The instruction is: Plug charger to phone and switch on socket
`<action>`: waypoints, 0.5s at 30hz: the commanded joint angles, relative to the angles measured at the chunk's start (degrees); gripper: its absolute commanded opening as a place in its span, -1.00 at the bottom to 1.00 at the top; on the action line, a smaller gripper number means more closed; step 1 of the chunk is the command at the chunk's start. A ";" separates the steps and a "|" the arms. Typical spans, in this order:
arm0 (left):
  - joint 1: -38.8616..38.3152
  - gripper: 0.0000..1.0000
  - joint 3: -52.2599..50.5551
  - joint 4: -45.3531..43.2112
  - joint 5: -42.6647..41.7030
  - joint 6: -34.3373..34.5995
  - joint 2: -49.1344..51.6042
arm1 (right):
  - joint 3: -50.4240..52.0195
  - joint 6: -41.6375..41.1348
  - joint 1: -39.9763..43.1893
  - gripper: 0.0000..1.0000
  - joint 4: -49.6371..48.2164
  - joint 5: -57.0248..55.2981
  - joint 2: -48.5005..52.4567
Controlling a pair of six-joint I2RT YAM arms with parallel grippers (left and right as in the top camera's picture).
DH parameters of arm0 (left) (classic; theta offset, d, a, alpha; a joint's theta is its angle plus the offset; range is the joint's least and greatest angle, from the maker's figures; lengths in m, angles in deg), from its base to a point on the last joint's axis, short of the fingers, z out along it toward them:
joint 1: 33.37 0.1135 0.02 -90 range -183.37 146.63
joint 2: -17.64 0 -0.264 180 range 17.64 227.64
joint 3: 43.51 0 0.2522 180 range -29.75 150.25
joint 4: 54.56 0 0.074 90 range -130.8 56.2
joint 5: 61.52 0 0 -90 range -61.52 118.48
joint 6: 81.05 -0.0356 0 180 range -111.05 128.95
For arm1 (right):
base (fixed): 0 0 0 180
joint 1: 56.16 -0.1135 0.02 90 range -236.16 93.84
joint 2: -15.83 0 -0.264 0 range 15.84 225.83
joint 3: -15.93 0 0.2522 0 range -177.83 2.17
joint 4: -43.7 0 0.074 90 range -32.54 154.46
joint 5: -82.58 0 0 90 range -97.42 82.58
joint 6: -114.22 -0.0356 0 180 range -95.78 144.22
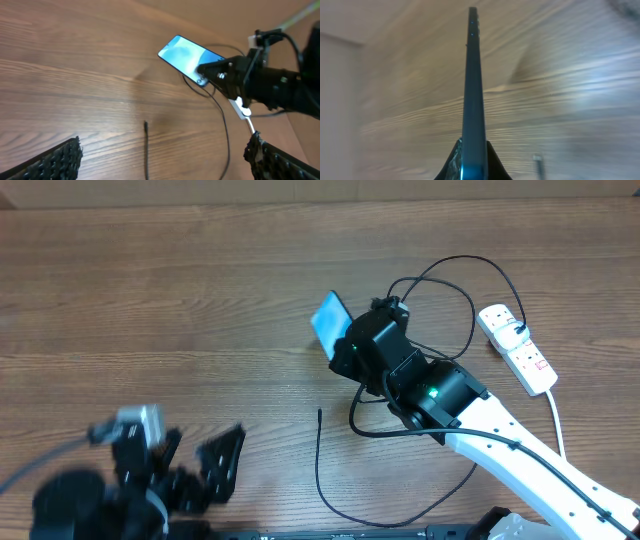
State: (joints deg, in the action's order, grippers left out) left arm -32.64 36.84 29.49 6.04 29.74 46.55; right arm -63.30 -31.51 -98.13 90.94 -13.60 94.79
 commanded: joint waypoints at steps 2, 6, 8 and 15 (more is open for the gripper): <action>0.09 0.99 -0.07 1.88 5.05 2.67 -6.69 | 3.89 0.20 0.63 -0.93 -11.02 11.58 -1.97; 0.09 0.99 -0.13 2.75 5.03 4.39 -7.69 | 6.54 -0.35 2.23 -0.93 -15.82 17.88 -1.97; 0.09 0.99 -0.87 2.62 5.05 5.55 -7.65 | 7.41 -0.46 3.69 -0.93 -15.74 20.24 -1.97; 0.09 0.99 -6.43 -2.45 3.72 11.56 -7.65 | 10.80 -0.44 12.63 -0.93 -19.71 37.97 -1.97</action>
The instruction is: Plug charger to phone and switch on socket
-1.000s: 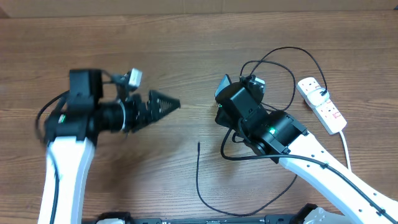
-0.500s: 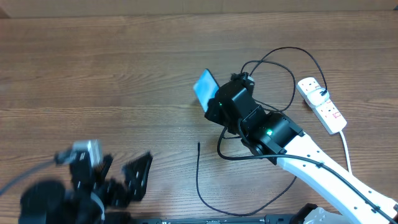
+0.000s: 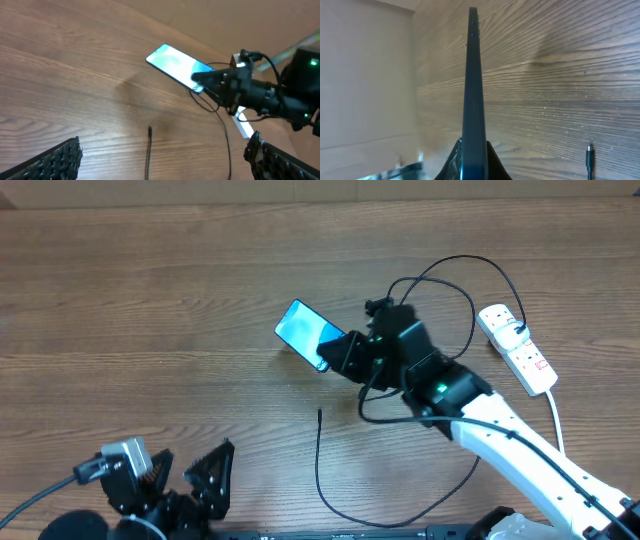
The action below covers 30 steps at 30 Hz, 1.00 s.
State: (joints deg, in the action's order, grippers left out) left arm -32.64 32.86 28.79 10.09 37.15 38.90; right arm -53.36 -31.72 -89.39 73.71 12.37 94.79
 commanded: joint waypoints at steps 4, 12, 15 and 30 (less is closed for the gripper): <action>0.09 0.99 -6.78 -6.80 -3.13 5.75 0.00 | 4.46 0.44 9.22 -0.93 -9.33 24.04 -1.99; 0.09 0.99 -16.33 -16.70 -5.29 13.18 0.00 | 17.38 -3.67 13.07 -0.93 -36.41 34.01 -1.97; 0.09 0.99 -20.52 -22.86 -7.65 18.32 0.02 | 22.62 -9.68 12.96 -0.93 -48.76 34.51 -1.97; -0.07 0.99 -41.62 -68.41 -22.32 51.84 8.72 | 27.47 -29.49 9.68 -0.93 -65.44 27.89 -1.97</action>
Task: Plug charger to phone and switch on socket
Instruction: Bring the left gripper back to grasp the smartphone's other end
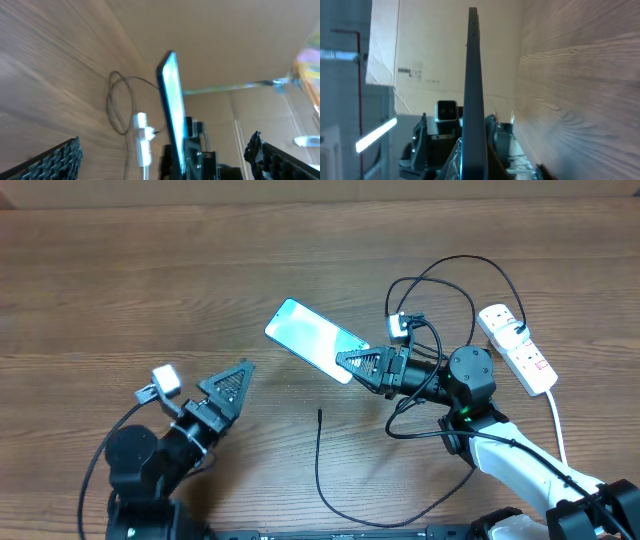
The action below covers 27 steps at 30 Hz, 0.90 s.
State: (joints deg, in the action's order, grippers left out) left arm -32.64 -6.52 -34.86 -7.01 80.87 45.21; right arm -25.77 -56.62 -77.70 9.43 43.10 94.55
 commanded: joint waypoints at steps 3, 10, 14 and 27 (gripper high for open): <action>-0.09 0.99 -2.75 -9.33 -7.39 10.75 6.47 | -0.11 -4.94 -5.01 -0.93 -1.16 -6.62 -1.73; -1.97 0.91 -2.75 -19.65 -9.55 10.91 15.34 | -0.11 -9.01 -10.29 -0.93 -1.18 -13.49 -1.73; -4.04 0.79 -2.75 -24.52 -9.55 11.10 20.31 | -0.11 -9.01 -12.52 -0.93 -1.18 -15.54 -1.73; -6.40 0.07 -2.75 -38.56 -9.33 12.11 30.88 | -0.11 -9.01 -15.63 -0.93 -0.44 -21.55 -1.73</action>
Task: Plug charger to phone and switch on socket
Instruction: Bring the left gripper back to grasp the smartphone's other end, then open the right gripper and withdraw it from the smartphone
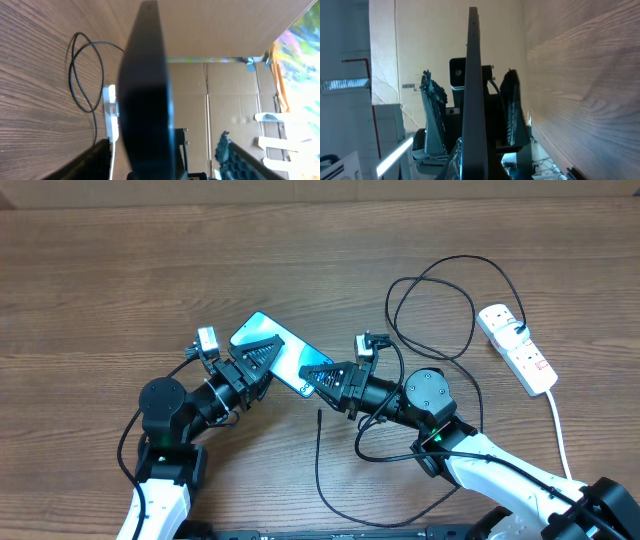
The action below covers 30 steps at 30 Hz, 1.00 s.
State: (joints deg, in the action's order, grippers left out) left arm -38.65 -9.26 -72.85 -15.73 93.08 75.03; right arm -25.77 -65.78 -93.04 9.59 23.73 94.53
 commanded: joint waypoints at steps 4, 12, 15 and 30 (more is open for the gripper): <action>-0.42 -0.16 -0.02 -0.55 -0.85 -0.09 2.01 | -0.11 0.17 -0.31 -0.93 1.53 -2.47 -1.70; -0.42 -0.37 -0.02 -0.66 -0.85 1.66 2.14 | -0.13 0.35 -1.84 -0.93 2.32 -6.14 -1.70; -0.44 -0.46 -0.02 -0.66 -0.87 1.68 2.14 | -0.13 0.48 -2.78 -0.93 2.43 -7.93 -1.68; -0.42 -0.91 -0.02 -0.61 -0.28 1.88 2.16 | -0.13 1.70 -4.37 -0.80 4.79 -10.54 -1.64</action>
State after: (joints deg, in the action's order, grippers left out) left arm -38.65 -9.48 -72.56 -15.49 95.23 77.08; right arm -25.77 -64.51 -96.97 13.43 14.01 94.18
